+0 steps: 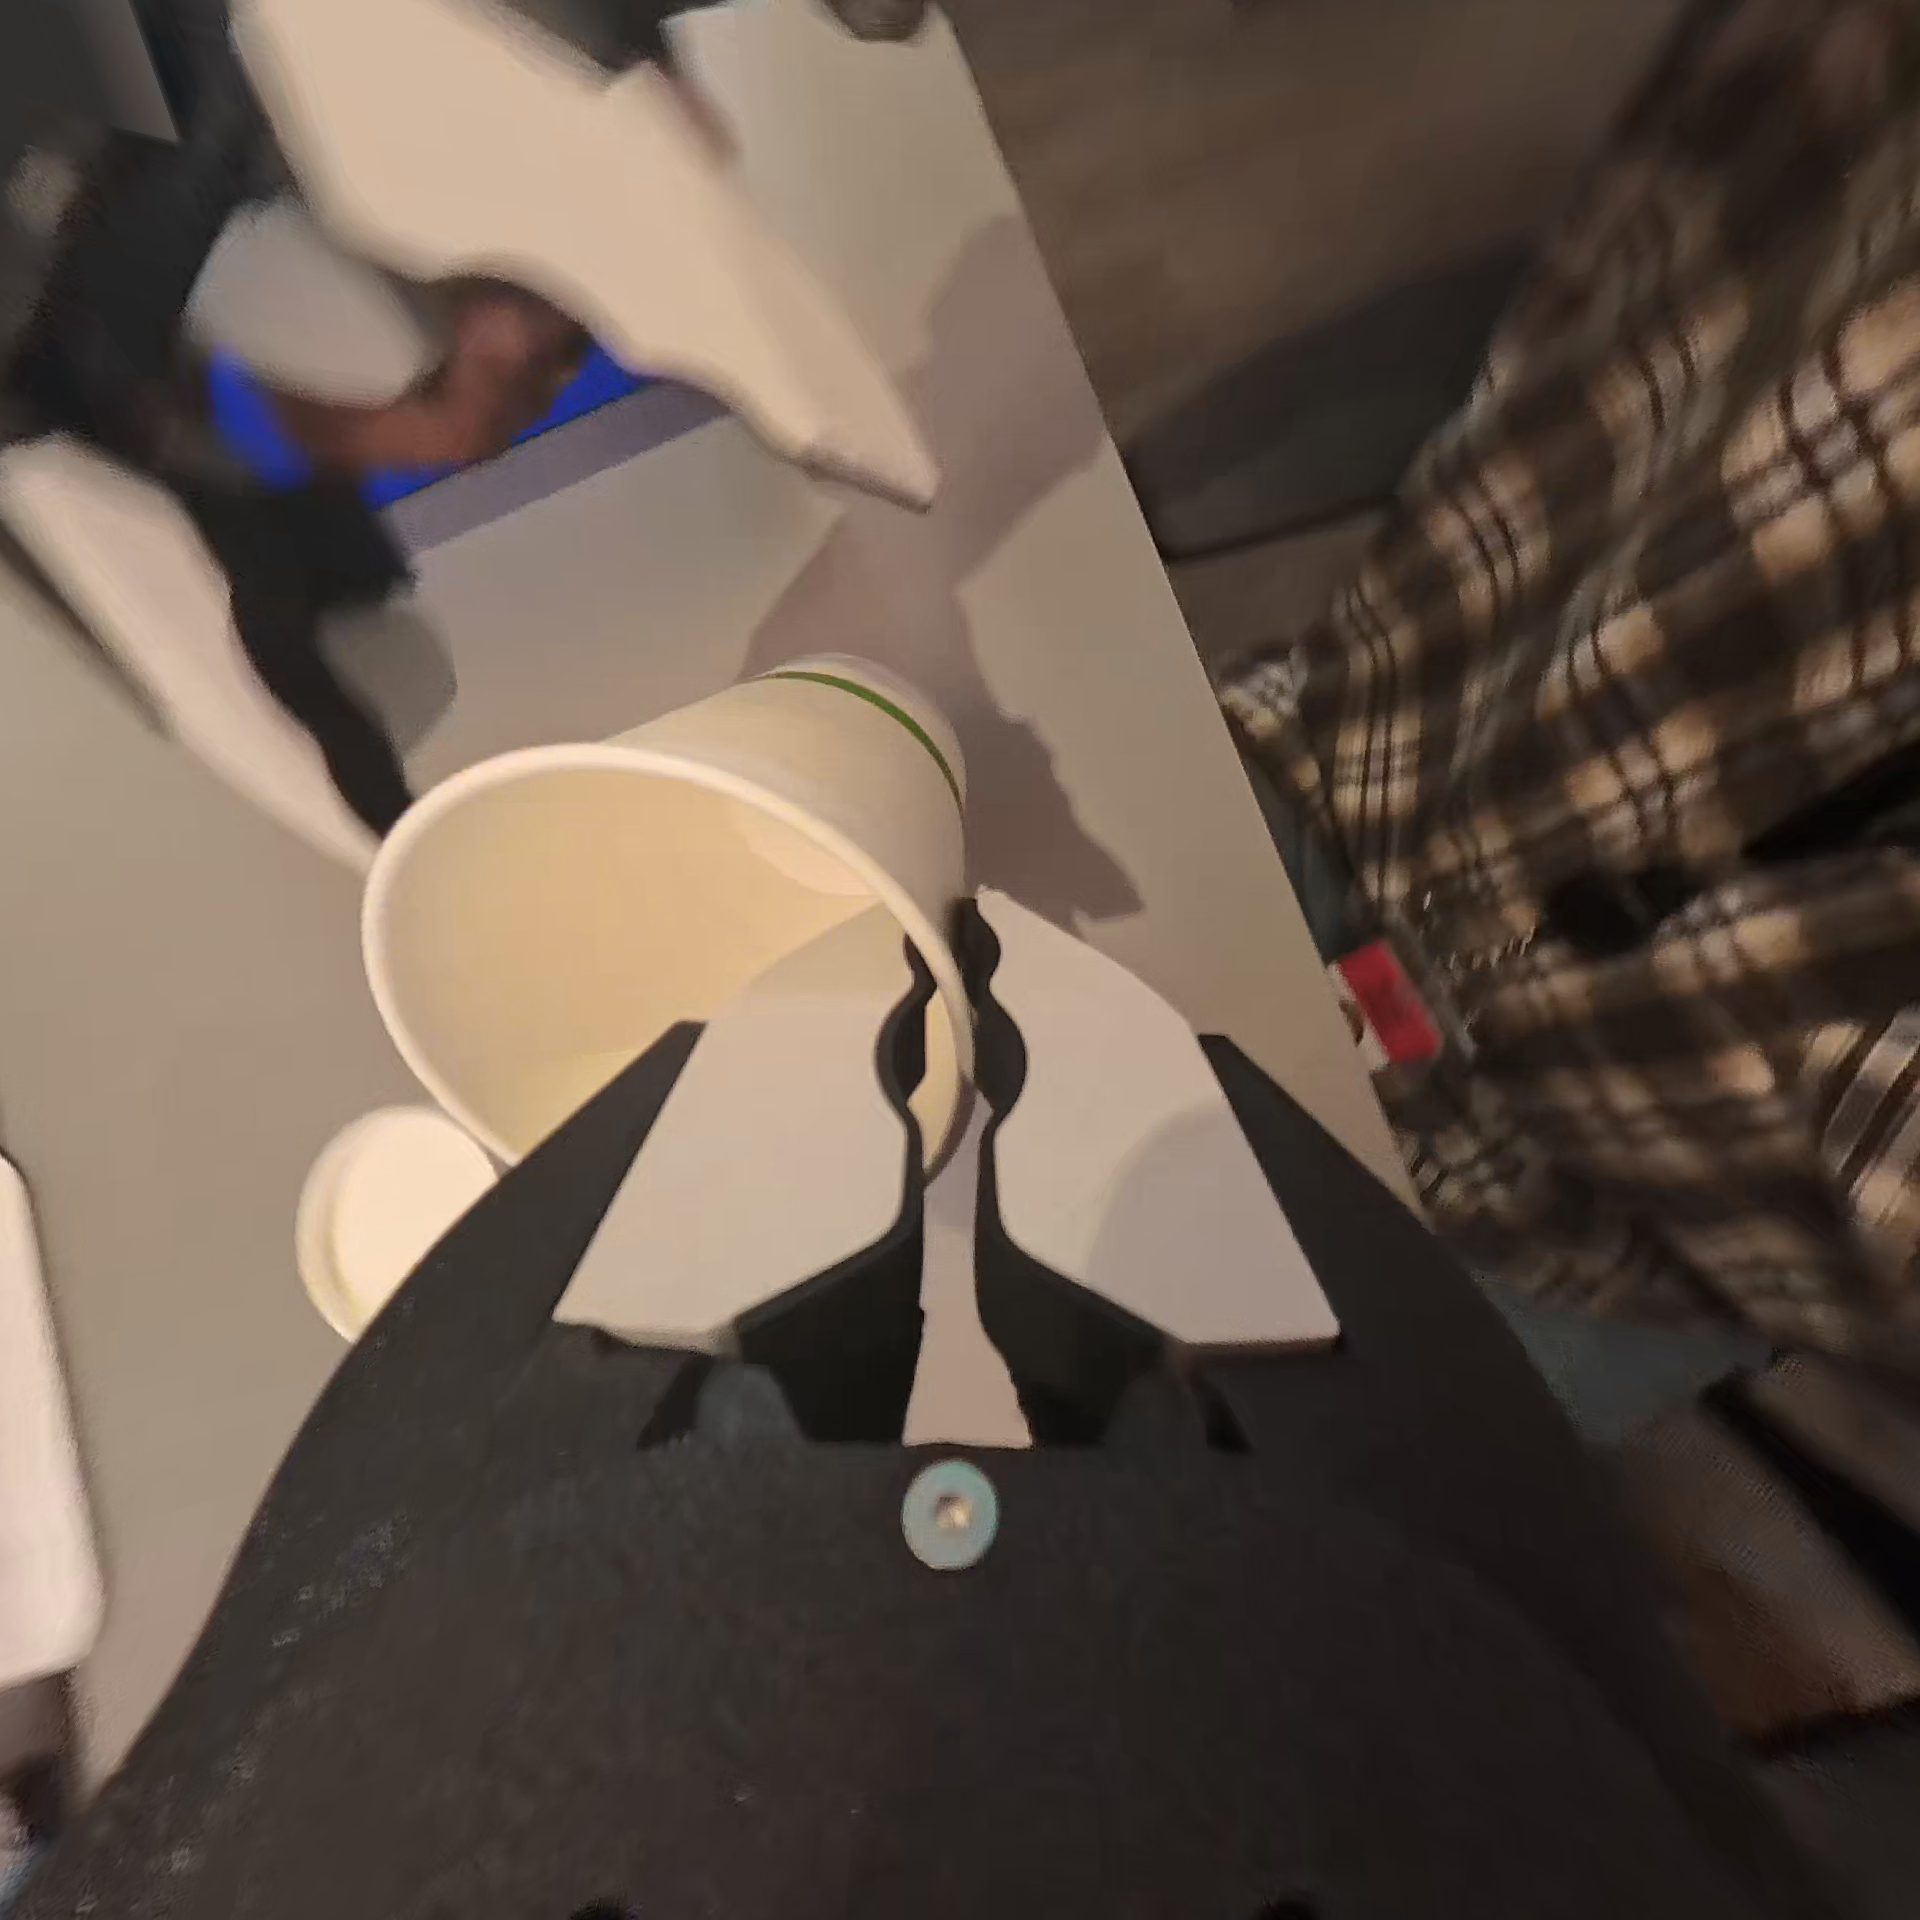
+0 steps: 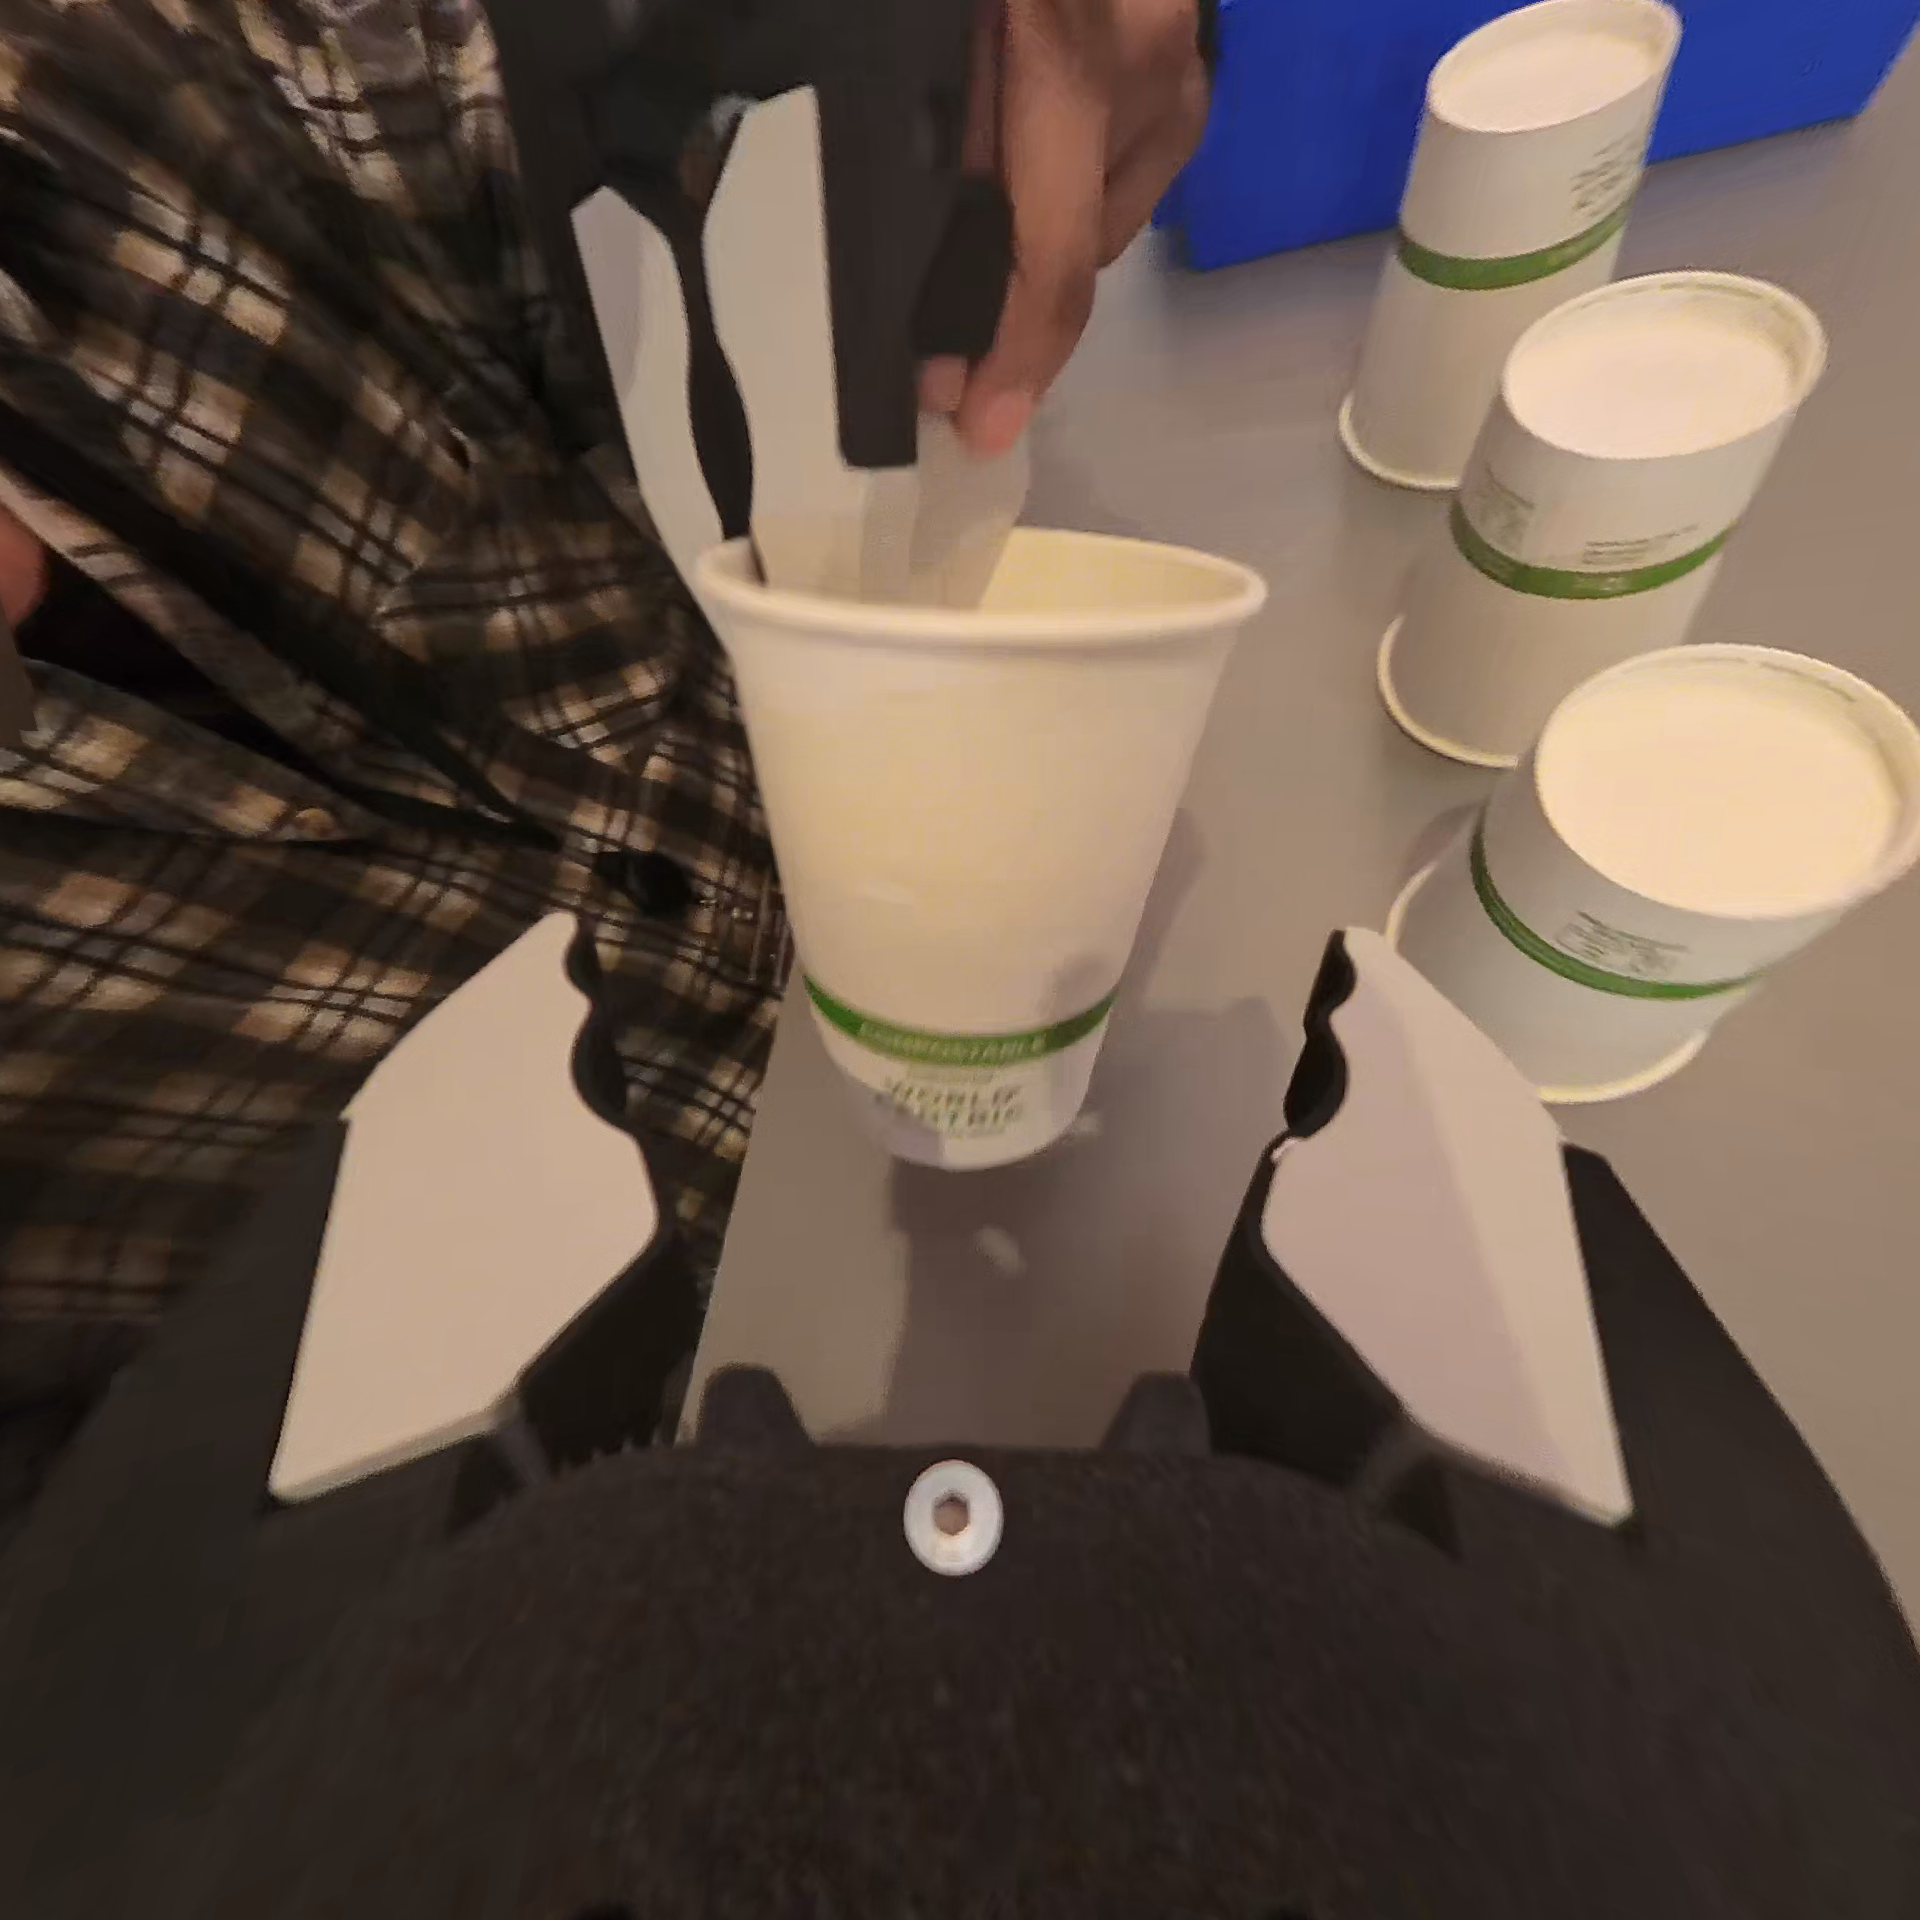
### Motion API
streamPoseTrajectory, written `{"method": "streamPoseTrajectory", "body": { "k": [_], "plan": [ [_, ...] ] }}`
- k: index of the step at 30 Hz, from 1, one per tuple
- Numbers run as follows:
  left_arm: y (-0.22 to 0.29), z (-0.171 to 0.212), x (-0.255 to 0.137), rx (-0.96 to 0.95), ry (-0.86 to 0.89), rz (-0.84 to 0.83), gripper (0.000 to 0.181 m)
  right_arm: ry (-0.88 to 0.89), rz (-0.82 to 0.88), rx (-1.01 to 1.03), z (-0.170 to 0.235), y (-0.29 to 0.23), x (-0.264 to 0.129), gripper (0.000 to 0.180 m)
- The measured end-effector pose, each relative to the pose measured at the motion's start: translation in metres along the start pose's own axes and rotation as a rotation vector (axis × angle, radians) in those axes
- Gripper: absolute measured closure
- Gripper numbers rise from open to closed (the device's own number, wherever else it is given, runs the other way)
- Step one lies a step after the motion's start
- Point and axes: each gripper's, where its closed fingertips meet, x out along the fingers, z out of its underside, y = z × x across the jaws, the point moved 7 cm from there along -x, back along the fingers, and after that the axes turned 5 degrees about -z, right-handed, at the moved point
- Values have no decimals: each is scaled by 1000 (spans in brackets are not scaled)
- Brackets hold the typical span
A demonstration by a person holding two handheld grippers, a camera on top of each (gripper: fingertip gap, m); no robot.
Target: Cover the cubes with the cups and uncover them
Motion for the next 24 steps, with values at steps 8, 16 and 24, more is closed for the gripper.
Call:
{"method": "streamPoseTrajectory", "body": {
  "k": [8,16,24],
  "plan": [
    [5,-24,8,202,-35,63,178,-2,-270,32,-1,-9,27,86],
    [-21,-9,-23,-142,188,-174,121,355,258,54,36,-14,-16,87],
    [-29,32,-59,-467,398,-321,120,664,934,270,115,-19,-43,87]
  ]
}}
